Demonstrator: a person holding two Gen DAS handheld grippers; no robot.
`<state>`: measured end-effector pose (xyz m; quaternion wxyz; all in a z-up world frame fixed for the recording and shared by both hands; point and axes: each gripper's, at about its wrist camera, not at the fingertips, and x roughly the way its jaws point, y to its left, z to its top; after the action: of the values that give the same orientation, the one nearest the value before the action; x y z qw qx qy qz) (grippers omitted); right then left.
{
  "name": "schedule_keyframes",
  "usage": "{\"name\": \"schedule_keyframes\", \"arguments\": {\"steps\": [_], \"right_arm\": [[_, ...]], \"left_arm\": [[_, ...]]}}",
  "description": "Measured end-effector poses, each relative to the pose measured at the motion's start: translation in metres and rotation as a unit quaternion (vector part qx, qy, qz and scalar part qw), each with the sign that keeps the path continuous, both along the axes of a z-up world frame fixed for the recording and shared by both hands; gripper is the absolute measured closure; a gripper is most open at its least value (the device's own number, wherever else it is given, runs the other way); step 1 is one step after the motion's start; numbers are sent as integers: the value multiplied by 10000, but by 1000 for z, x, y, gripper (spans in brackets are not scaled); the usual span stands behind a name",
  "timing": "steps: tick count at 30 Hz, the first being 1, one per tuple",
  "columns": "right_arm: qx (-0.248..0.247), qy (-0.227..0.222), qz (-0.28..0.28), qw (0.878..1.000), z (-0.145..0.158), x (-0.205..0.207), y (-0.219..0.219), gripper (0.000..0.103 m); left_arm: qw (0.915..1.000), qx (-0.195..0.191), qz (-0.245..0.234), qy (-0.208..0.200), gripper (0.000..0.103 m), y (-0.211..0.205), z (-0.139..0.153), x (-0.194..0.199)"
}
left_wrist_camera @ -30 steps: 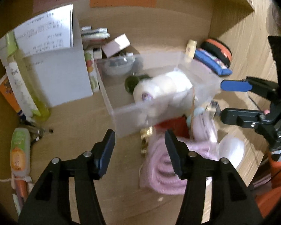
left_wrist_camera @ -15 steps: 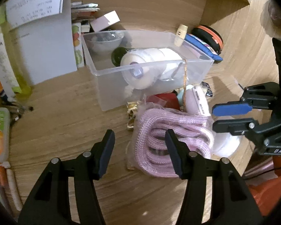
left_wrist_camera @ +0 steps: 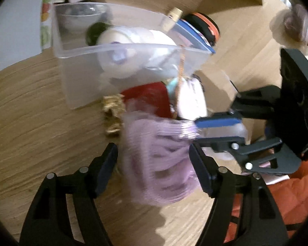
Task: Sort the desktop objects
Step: 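Grasp the pink rope bag with the left gripper and lift it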
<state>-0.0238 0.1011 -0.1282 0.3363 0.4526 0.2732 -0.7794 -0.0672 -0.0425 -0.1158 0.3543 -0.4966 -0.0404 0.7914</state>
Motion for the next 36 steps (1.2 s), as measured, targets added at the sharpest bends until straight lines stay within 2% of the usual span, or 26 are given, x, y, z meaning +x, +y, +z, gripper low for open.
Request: {"name": "schedule_keyframes", "arguments": {"steps": [3,6,8,13,15,17,20,23,30,32,36], "right_arm": [[-150,2,-41,9999,-1,-1,0,86],[-284,8,-83,9996,-1,-2,-1,86],[-348,48,-99,9993,-2,-4,-3,86],[-561,79,-128,9983,1,-6,0,86],[-697,195,-140,9973,8,-4,3,86],[-786,438,-134,9959,18,0,7,85],[-928,614,-191,9936,30,3,17,85],[-1053,721,-329,9913,37,3,31,80],[-1131,791,-689,9880,27,8,68,78],[-1298,818,-779,9851,23,11,78,73],[-1583,842,-867,9800,19,17,92,73]], "left_arm": [[9991,-335,51,252,34,10,5,8],[9970,-579,156,490,41,15,13,17],[9945,-747,234,699,51,16,21,25],[9907,-936,476,861,62,17,30,36],[9886,-1005,563,972,67,21,35,39],[9864,-1031,652,1101,77,25,43,42],[9825,-1107,731,1309,78,32,51,45],[9807,-1193,700,1379,78,45,55,47],[9741,-1541,486,1584,78,80,61,55],[9727,-1608,392,1629,78,91,61,58],[9700,-1765,308,1644,78,110,60,60]]}}
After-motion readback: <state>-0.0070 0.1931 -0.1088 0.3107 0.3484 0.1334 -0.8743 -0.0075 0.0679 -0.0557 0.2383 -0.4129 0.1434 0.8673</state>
